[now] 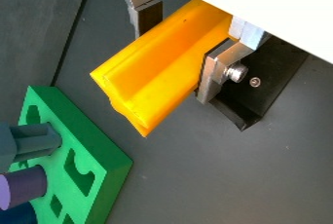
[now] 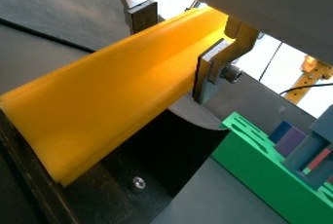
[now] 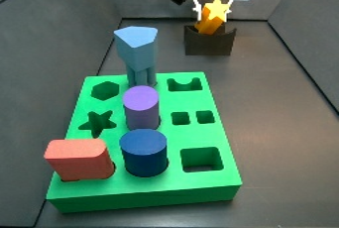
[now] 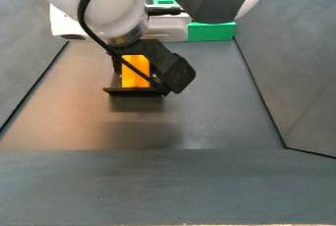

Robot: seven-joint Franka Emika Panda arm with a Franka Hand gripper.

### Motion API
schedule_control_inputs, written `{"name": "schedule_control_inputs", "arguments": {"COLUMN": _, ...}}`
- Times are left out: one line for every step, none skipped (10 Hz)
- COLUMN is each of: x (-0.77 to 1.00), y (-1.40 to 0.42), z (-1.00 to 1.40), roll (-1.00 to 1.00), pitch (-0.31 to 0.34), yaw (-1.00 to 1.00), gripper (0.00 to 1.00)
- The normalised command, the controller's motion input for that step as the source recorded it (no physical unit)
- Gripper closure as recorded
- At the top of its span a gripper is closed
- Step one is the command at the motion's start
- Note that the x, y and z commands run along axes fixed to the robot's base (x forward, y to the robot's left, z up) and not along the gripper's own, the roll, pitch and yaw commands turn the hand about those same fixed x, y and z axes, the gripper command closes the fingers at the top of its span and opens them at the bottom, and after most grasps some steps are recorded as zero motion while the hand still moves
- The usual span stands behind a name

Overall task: Pick up the star object. Move up. Place the star object on the fixture. Regrasp the star object. Move to above the board. Insert the star object.
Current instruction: Place the star object on the fixture, then regrasp the star object.

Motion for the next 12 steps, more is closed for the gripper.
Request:
{"name": "schedule_control_inputs", "arguments": {"x": 0.11, "y": 0.22, "z": -0.74, "roll": -0.1, "pitch": -0.05, "yaw": -0.07, "gripper": 1.0}}
{"name": "schedule_control_inputs", "arguments": {"x": 0.0, "y": -0.5, "z": -0.17, "roll": 0.0, "pitch": 0.0, "yaw": 0.0, "gripper": 1.0}}
{"name": "schedule_control_inputs", "arguments": {"x": 0.0, "y": 0.0, "z": 0.0, "roll": 0.0, "pitch": 0.0, "yaw": 0.0, "gripper": 0.0}}
{"name": "schedule_control_inputs", "arguments": {"x": 0.0, "y": 0.0, "z": 1.0, "roll": -0.03, "pitch": 0.004, "yaw": -0.01, "gripper": 0.0}}
{"name": "schedule_control_inputs", "arguments": {"x": 0.0, "y": 0.0, "z": 1.0, "roll": -0.02, "pitch": 0.003, "yaw": -0.01, "gripper": 0.0}}
{"name": "schedule_control_inputs", "arguments": {"x": -0.01, "y": 0.0, "z": 1.0, "roll": -0.01, "pitch": 0.01, "yaw": 0.0, "gripper": 0.0}}
{"name": "schedule_control_inputs", "arguments": {"x": -0.02, "y": 0.01, "z": 1.0, "roll": 0.01, "pitch": 0.013, "yaw": 0.0, "gripper": 0.0}}
{"name": "schedule_control_inputs", "arguments": {"x": -0.03, "y": 0.01, "z": 1.0, "roll": 0.02, "pitch": 0.021, "yaw": 0.01, "gripper": 0.0}}
{"name": "schedule_control_inputs", "arguments": {"x": -0.04, "y": 0.01, "z": 0.95, "roll": 0.02, "pitch": 0.027, "yaw": 0.0, "gripper": 0.0}}
{"name": "schedule_control_inputs", "arguments": {"x": -0.04, "y": 0.01, "z": 0.63, "roll": 0.03, "pitch": 0.037, "yaw": 0.0, "gripper": 0.0}}
{"name": "schedule_control_inputs", "arguments": {"x": -0.03, "y": 0.01, "z": 0.51, "roll": 0.04, "pitch": 0.042, "yaw": 0.0, "gripper": 0.0}}
{"name": "schedule_control_inputs", "arguments": {"x": -0.03, "y": 0.02, "z": 0.25, "roll": 0.03, "pitch": 0.051, "yaw": -0.01, "gripper": 0.0}}
